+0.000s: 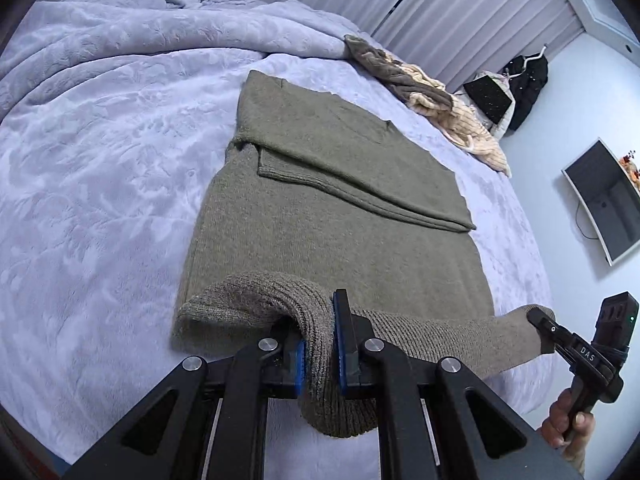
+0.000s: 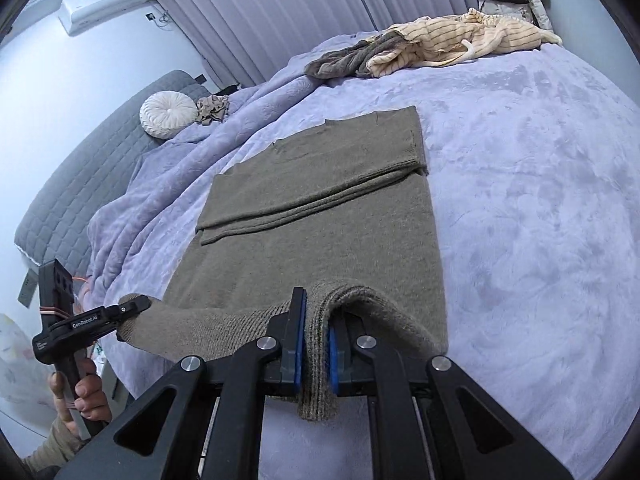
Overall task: Fold small clothes
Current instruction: 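Carry the held hem with both grippers over the body toward the collar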
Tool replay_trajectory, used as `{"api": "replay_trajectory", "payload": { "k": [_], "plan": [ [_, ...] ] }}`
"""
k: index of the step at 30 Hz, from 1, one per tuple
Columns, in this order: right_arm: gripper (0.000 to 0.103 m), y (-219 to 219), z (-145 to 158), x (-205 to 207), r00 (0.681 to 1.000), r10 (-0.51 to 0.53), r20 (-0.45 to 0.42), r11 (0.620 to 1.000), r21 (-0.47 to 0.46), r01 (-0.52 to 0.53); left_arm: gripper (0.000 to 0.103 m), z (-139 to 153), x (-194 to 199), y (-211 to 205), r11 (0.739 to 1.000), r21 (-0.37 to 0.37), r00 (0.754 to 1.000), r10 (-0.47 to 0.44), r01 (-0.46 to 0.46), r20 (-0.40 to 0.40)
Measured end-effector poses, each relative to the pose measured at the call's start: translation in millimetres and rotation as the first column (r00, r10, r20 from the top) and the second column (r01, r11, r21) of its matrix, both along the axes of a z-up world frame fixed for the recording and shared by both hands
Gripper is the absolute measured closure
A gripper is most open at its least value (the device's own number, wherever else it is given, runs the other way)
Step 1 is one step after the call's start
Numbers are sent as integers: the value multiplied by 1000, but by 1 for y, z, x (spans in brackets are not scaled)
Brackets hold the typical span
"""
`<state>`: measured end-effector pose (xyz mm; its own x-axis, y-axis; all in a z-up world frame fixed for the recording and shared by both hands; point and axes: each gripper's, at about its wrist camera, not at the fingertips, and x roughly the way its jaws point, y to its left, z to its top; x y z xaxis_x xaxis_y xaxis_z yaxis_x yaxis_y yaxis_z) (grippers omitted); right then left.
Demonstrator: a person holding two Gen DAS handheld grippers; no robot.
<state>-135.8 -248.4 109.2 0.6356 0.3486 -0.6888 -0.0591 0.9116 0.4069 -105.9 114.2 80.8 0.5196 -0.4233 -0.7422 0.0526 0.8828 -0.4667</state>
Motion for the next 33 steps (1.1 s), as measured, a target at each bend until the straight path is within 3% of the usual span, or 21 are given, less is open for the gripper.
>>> {"api": "replay_trajectory", "payload": {
  "k": [12, 33],
  "plan": [
    [93, -1, -4, 57, 996, -40, -81, 998, -41, 37, 90, 10, 50, -11, 999, 43, 999, 21, -20, -32],
    [93, -2, 11, 150, 991, -65, -118, 996, -67, 58, 90, 19, 140, -17, 997, 66, 996, 41, -36, -74]
  ]
}}
